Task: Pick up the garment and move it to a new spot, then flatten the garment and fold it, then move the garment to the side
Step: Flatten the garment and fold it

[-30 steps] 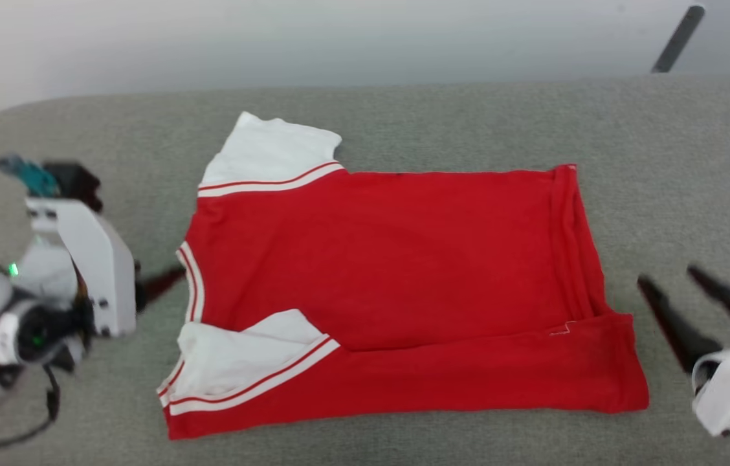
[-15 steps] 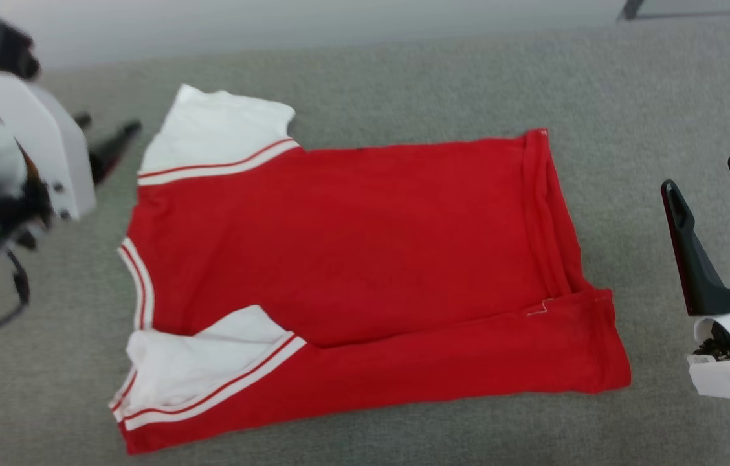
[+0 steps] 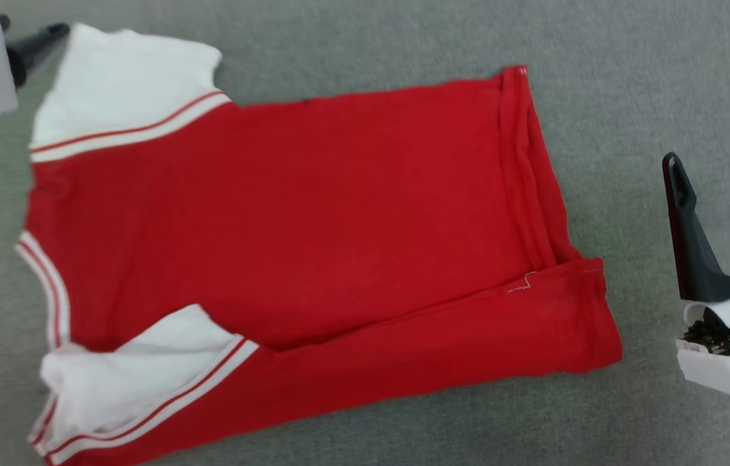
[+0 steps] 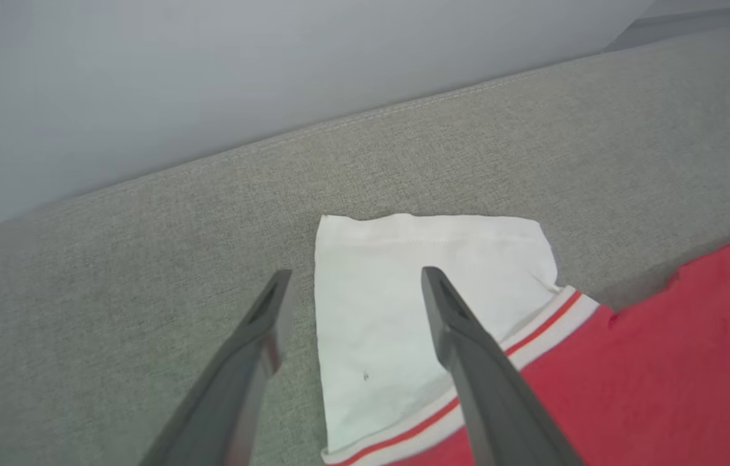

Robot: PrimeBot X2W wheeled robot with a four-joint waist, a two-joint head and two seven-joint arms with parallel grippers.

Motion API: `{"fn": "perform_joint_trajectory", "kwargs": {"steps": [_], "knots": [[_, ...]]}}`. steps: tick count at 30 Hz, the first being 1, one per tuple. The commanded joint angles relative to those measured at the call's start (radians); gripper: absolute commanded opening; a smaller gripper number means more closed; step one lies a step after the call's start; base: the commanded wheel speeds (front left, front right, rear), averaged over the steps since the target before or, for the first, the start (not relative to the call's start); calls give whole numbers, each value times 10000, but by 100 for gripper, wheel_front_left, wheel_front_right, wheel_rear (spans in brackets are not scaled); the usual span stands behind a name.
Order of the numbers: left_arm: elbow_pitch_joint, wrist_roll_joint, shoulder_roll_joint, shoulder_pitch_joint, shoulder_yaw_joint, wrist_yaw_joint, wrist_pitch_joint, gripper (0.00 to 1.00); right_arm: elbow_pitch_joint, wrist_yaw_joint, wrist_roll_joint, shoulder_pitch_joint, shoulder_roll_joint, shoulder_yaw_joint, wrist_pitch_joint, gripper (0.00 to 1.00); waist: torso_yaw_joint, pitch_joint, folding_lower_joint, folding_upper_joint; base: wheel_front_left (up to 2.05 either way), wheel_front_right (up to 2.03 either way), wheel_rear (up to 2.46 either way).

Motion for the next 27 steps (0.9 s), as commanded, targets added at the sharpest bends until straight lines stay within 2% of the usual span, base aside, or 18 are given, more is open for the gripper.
{"fn": "perform_joint_trajectory", "kwargs": {"steps": [1,11,18,22,23,25,27], "knots": [[145,65,-70,-262,-45,-80,157,100,23,-12,-26,-122,52,31,-134,100,-524,704,0,0,0,0,0],[1121,736,-275,-1207,-586,-344,1018,100,267,-12,107,-347,131,190,-351,100,-714,1339,0,0,0,0,0],[1937,1095,-500,-1312,-1005,-312,1504,100,288,-12,173,-429,121,209,-367,100,-755,1498,0,0,0,0,0],[2513,844,-843,-1165,-1067,-253,1868,100,254,-12,206,-480,87,206,-240,100,-756,1561,0,0,0,0,0],[2627,782,-931,-1047,-1143,-271,2163,60,234,-12,196,-495,77,196,-202,100,-749,1564,0,0,0,0,0],[2863,581,-1057,-831,-1287,-312,2831,0,202,-12,252,-500,40,195,-72,100,-738,1565,0,0,0,0,0],[2907,495,-1170,-834,-1319,-356,3058,0,130,-12,449,-536,70,137,97,100,-712,1567,0,0,0,0,0]]}}
